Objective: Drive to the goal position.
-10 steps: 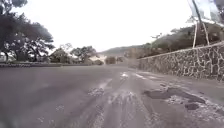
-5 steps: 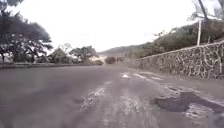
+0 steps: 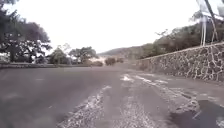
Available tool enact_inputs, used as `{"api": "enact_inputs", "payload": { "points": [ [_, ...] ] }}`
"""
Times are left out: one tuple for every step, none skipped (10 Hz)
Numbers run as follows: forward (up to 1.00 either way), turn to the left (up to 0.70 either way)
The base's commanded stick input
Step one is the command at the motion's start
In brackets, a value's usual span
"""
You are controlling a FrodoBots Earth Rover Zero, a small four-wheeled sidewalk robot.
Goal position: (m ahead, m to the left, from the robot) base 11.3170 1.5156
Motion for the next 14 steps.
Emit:
{"api": "enact_inputs", "payload": {
  "points": [
    [1.0, 0.0],
    [1.0, 0.0],
    [1.0, 0.0],
    [1.0, 0.0],
    [1.0, 0.0],
    [1.0, 0.01],
    [1.0, 0.02],
    [1.0, 0.04],
    [1.0, 0.16],
    [1.0, 0.28],
    [1.0, 0.01],
    [1.0, 0.01],
    [1.0, 0.0],
    [1.0, 0.0]
  ]
}}
